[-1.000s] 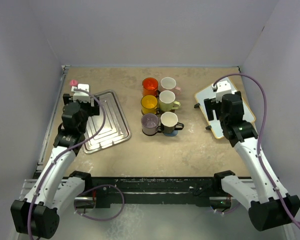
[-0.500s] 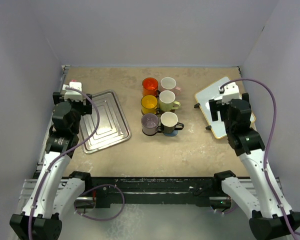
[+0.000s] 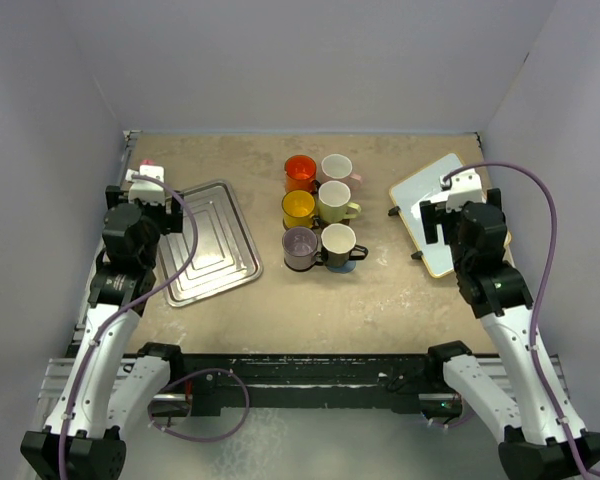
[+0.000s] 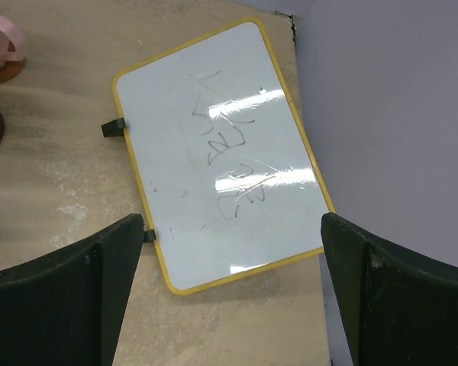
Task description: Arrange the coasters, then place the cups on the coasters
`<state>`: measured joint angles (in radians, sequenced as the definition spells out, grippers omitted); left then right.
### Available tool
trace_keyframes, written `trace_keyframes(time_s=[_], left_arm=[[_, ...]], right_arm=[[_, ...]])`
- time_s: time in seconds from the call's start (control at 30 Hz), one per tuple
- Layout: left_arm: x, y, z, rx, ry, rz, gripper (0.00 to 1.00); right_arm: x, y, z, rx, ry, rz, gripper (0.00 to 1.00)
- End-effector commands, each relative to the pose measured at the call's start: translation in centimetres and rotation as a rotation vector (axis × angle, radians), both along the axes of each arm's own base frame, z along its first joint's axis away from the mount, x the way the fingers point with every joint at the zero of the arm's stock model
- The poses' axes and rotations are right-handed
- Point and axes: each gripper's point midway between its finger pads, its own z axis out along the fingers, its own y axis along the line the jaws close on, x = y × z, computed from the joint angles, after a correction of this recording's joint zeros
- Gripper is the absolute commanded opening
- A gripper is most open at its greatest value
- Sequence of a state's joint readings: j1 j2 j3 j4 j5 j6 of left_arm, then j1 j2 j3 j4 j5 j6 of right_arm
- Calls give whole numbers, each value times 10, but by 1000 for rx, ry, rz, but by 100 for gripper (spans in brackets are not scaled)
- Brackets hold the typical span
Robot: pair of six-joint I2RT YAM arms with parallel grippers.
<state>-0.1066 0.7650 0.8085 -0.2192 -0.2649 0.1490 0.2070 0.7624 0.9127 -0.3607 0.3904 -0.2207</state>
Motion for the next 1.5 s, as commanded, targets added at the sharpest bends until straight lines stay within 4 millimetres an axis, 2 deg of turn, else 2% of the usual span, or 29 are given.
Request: trace_keyframes(time_s=[0.0,0.93,1.47], left_arm=[[-2,0,31,-6,-75,-8,85],[-2,-4,26,4,-69,-50,85],[-2,-2,34,-22,-90,-29,84]], right_arm=[[0,0,12,7,-51,7,100],[-1,6,10,23,-43,47,100],[-2,6,11,24,-50,46,100]])
